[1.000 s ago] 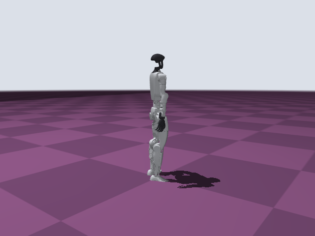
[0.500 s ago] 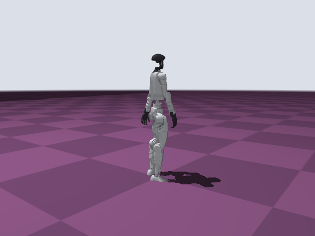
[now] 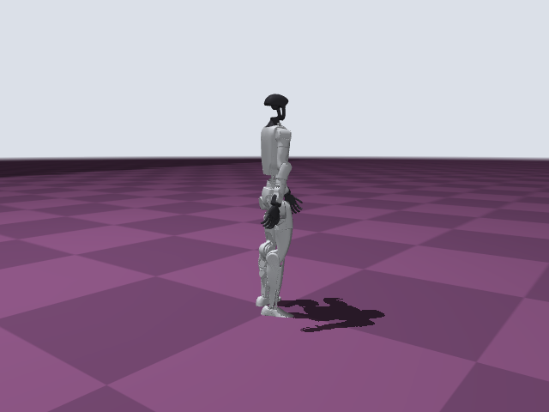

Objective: In place motions

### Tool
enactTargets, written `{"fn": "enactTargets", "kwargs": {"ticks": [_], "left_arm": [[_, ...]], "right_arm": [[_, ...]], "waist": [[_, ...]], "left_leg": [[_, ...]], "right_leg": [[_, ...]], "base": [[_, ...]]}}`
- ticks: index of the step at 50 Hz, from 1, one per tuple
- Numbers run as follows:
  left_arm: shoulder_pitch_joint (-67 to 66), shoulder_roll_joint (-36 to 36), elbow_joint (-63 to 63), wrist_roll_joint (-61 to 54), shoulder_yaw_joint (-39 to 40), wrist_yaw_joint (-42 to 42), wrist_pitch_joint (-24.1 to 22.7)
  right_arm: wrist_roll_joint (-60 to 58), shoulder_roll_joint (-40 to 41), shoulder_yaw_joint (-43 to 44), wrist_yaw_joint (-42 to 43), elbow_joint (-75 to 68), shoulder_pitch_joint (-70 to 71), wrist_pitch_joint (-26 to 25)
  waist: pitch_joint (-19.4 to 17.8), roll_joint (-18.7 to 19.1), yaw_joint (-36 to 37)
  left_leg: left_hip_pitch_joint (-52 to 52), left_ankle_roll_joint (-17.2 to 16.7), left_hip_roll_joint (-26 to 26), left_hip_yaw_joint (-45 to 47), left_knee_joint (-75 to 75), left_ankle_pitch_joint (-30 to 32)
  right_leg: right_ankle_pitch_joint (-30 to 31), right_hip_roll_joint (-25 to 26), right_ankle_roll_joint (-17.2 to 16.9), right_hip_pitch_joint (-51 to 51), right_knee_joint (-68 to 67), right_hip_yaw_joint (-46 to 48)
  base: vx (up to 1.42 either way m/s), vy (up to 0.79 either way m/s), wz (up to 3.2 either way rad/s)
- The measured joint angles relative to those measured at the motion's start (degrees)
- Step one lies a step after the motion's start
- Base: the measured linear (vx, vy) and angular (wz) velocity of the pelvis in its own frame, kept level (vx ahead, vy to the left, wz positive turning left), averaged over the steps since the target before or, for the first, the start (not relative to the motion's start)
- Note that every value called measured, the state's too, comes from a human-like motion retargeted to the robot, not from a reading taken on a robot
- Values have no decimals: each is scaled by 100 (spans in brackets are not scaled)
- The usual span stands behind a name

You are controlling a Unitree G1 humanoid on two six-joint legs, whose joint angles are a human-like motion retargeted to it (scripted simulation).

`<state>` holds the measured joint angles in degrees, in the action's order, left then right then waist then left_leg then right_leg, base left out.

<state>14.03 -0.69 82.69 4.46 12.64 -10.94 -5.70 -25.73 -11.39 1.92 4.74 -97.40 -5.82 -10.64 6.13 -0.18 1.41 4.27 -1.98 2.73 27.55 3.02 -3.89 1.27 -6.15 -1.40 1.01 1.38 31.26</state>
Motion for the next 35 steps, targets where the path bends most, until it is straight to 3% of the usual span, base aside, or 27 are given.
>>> {"fn": "enactTargets", "kwargs": {"ticks": [3, 5, 8, 15, 18, 22, 25, 28, 32, 35], "left_arm": [[-938, -325, 1109, 111, 817, 52, 330], [-1943, -571, 1471, 93, 1257, 146, 801], [-3356, -695, 1471, 172, 1572, 115, 1393], [-5120, -789, 1471, 1307, 1964, -139, 996], [-5088, -828, 1471, 1120, 2104, -19, 1183], [-4111, -746, 1471, 263, 2622, 373, 1286], [-2860, -647, 1471, -642, 2811, 731, 1134], [-1480, -540, 1471, -1120, 2477, 737, 888], [347, -292, 1320, -1019, 1496, 2, 646], [1237, 51, 578, -846, 770, -312, 489]], "right_arm": [[-977, 466, -713, -818, 0, 1190, 245], [-1640, 900, -1225, -1669, 525, 1938, 572], [-1656, 1372, -1828, -2286, 1772, 2566, 1192], [-12, 1964, -2251, -2825, 3522, 3599, 2089], [96, 1982, -2234, -3021, 3729, 3688, 2249], [-315, 1692, -2214, -3101, 3664, 3322, 2346], [-839, 1390, -2097, -2806, 3204, 2694, 2253], [-1303, 1064, -1663, -2219, 2262, 1996, 1888], [-1450, 519, -471, -1196, 365, 1130, 885], [-840, 76, 264, -900, 0, 189, 103]], "waist": [[4, 54, -27], [-31, 87, -113], [-43, 148, -243], [20, 227, -222], [39, 161, -254], [119, 82, -302], [208, 51, -343], [254, 20, -414], [238, -33, -420], [190, -62, -358]], "left_leg": [[-168, -23, 46, 185, -62, -35], [-283, -49, 87, 327, -99, -66], [-435, -97, 147, 553, -185, -89], [-549, -174, 279, 786, -239, -114], [-531, -177, 278, 732, -219, -100], [-403, -165, 266, 627, -165, -68], [-268, -135, 241, 496, -106, -40], [-134, -84, 184, 236, -33, -10], [17, -20, 85, -148, 67, 37], [70, 3, 21, -285, 98, 53]], "right_leg": [[35, 74, 44, 41, -30, -235], [57, 126, 75, 90, -67, -416], [81, 212, 110, 163, -106, -619], [89, 325, 113, 267, -165, -840], [57, 303, 112, 221, -163, -750], [0, 261, 111, 187, -143, -592], [-53, 221, 98, 141, -121, -443], [-112, 178, 69, -9, -57, -138], [-180, 117, 18, -246, 26, 291], [-203, 65, -14, -331, 51, 439]], "base": [[0, -6, -70], [-2, -7, -77], [1, -2, -65], [-2, 0, -28], [-1, -6, 26], [1, -2, 37], [2, 5, 50], [3, 5, 87], [3, 5, 91], [8, 3, 43]]}}
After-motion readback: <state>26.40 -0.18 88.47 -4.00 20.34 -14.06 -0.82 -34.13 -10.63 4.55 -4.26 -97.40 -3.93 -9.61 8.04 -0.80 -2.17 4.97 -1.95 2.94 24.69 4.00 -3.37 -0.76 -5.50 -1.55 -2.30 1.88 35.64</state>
